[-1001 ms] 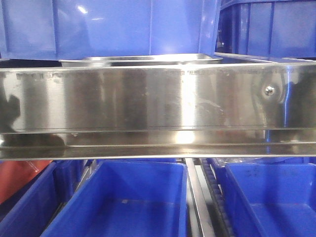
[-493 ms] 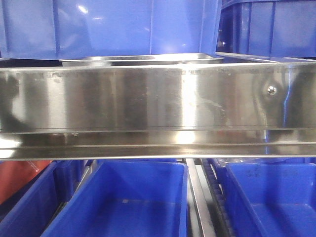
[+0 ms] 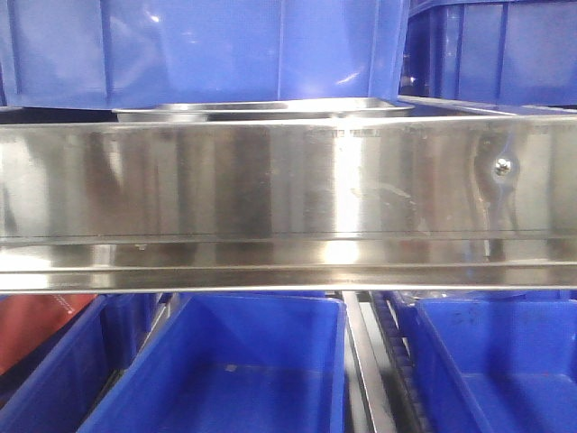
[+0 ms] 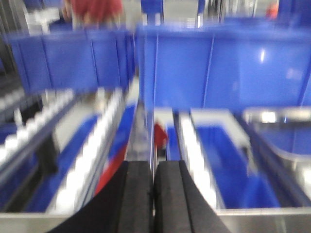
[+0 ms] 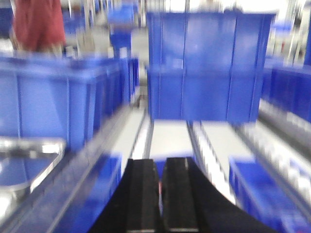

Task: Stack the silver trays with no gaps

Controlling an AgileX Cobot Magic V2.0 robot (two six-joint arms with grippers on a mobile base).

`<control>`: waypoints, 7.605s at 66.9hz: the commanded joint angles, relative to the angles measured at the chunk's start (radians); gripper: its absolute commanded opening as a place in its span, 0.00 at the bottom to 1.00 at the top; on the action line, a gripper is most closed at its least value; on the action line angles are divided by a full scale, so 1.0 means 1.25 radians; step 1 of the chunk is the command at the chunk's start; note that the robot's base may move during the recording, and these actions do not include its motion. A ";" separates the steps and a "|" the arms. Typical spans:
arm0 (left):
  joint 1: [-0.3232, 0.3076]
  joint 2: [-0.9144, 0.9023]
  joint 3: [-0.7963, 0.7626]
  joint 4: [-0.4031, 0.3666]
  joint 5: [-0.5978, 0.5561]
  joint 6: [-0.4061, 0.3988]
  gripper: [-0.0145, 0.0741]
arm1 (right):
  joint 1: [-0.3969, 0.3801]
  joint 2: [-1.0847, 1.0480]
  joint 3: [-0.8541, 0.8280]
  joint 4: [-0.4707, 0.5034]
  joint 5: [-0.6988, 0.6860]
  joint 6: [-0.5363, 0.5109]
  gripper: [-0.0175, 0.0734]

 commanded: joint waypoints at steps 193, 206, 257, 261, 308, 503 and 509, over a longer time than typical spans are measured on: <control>-0.381 1.226 -0.849 0.162 0.354 -0.470 0.47 | 0.358 1.298 -0.966 -0.084 0.518 0.404 0.41; -0.372 1.240 -0.849 0.143 0.350 -0.470 0.47 | 0.358 1.324 -0.966 -0.074 0.518 0.404 0.41; -0.362 1.273 -0.849 0.113 0.349 -0.453 0.47 | 0.356 1.344 -0.960 -0.083 0.526 0.406 0.41; -0.362 1.273 -0.849 0.113 0.349 -0.453 0.47 | 0.356 1.344 -0.960 -0.083 0.528 0.406 0.41; -0.362 1.255 -0.849 0.112 0.342 -0.453 0.15 | 0.356 1.330 -0.986 -0.087 0.517 0.407 0.17; -0.845 0.716 -0.513 0.435 0.430 -0.931 0.14 | 0.796 0.820 -0.596 -0.415 0.509 0.853 0.17; -0.831 0.716 -0.513 0.423 0.432 -0.929 0.14 | 0.796 0.820 -0.596 -0.415 0.509 0.853 0.17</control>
